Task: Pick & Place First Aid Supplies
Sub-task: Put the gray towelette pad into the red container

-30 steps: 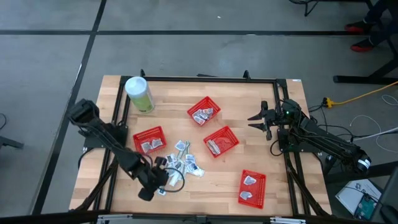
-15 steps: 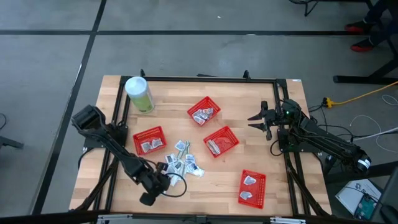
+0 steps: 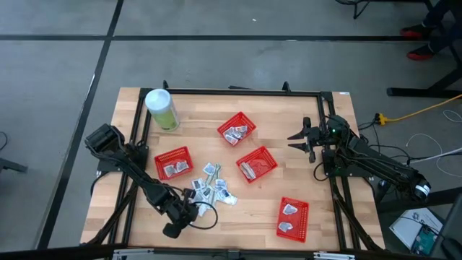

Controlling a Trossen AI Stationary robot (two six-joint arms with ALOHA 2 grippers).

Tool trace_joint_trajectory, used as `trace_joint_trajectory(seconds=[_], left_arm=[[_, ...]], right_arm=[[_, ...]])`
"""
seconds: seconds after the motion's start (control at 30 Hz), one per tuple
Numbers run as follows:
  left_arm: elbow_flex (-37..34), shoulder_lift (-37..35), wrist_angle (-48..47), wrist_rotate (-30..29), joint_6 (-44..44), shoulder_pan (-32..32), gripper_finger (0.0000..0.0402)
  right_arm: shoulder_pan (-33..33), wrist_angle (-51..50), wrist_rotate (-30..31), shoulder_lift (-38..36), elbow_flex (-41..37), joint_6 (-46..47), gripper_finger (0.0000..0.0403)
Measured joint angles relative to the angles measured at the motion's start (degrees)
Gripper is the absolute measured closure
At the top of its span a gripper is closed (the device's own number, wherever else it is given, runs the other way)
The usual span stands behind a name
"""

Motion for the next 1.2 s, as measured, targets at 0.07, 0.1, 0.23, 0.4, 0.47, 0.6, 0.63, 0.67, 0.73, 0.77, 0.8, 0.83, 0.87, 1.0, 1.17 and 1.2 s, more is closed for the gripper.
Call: trace_joint_trajectory(seconds=[0.07,0.1,0.23,0.4,0.47,0.6,0.63,0.67,0.73,0.77,0.8,0.83,0.87,1.0,1.17,1.2], left_arm=[[0.0,0.0,0.0,0.1,0.9,0.4,0.0385],[0.0,0.0,0.1,0.1,1.2,0.7,0.0392],[0.0,-0.4,-0.2,0.0,2.9,1.4,0.0395],[0.0,-2.9,-2.6,-0.6,3.4,1.7,0.0398],[0.0,-4.9,-6.0,-1.9,3.4,1.7,0.0398],[0.0,-10.8,-11.2,-3.8,3.9,1.7,0.0399],[0.0,-12.3,-11.8,-3.8,4.4,1.8,0.0399],[0.0,-13.7,-12.0,-3.9,4.9,1.7,0.0399],[0.0,-16.5,-12.0,-4.4,6.0,2.0,0.0399],[0.0,-17.8,-12.1,-5.4,6.3,2.1,0.0399],[0.0,-19.0,-12.5,-6.5,6.8,2.4,0.0399],[0.0,-20.1,-13.0,-7.9,7.4,2.7,0.0398],[0.0,-21.2,-13.7,-9.1,8.1,2.9,0.0398],[0.0,-24.5,-17.1,-12.3,9.9,4.7,0.0398],[0.0,-26.8,-20.9,-13.3,11.7,8.2,0.0398],[0.0,-27.0,-21.6,-13.4,12.2,9.0,0.0398]], right_arm=[[0.0,0.0,0.0,0.0,0.0,0.0,0.0276],[0.0,0.0,0.0,0.0,0.0,0.0,0.0276],[0.0,0.0,0.0,0.0,0.0,0.0,0.0276],[0.0,0.0,0.0,0.0,0.0,0.0,0.0276],[0.0,0.0,0.0,0.0,0.0,0.0,0.0276],[0.0,0.0,0.0,0.0,0.0,0.0,0.0276],[0.0,0.0,0.0,0.0,0.0,0.0,0.0276],[0.0,0.0,0.0,0.0,0.0,0.0,0.0276],[0.0,0.0,0.0,0.0,0.0,0.0,0.0276],[0.0,0.0,0.0,0.0,0.0,0.0,0.0276],[0.0,0.0,0.0,0.0,0.0,0.0,0.0276],[0.0,0.0,0.0,0.0,0.0,0.0,0.0276],[0.0,0.0,0.0,0.0,0.0,0.0,0.0276],[0.0,0.0,0.0,0.0,0.0,0.0,0.0276],[0.0,0.0,0.0,0.0,0.0,0.0,0.0276],[0.0,0.0,0.0,0.0,0.0,0.0,0.0276]])
